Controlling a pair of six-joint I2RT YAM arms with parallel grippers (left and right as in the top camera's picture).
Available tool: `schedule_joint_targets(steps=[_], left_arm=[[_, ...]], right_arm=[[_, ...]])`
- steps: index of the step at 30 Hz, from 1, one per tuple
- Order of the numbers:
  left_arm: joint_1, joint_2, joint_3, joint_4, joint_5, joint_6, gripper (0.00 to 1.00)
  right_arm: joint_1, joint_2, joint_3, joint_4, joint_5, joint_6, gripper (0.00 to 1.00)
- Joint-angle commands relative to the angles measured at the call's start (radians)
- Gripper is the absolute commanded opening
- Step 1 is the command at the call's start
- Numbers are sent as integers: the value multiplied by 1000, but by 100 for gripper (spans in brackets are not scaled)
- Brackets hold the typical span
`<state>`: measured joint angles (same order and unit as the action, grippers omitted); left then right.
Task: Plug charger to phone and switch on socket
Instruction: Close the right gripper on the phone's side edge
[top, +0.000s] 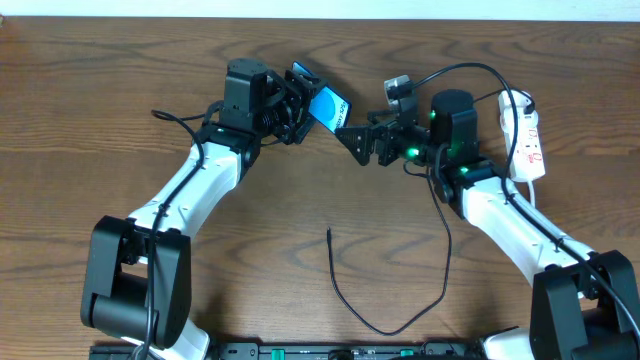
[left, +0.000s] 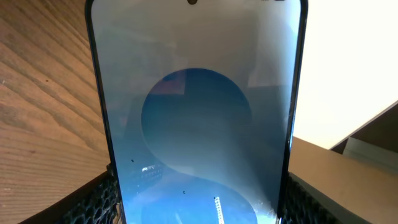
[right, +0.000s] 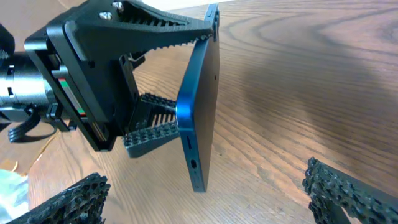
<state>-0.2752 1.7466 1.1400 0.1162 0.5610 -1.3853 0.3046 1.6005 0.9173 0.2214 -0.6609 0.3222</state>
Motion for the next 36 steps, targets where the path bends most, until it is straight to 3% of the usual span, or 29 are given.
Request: schedule_joint_targets(steps=[1, 11, 23, 36], left_arm=[[-16, -28, 3, 13, -3, -14, 7], [-84, -28, 3, 14, 11, -44, 7], [-121, -28, 3, 51, 11, -118, 7], [-148, -28, 3, 59, 14, -121, 7]], right_arm=[[16, 2, 18, 3, 45, 22, 99], [18, 2, 18, 3, 87, 22, 96], [18, 2, 18, 2, 87, 23, 77], [18, 2, 18, -1, 87, 22, 52]])
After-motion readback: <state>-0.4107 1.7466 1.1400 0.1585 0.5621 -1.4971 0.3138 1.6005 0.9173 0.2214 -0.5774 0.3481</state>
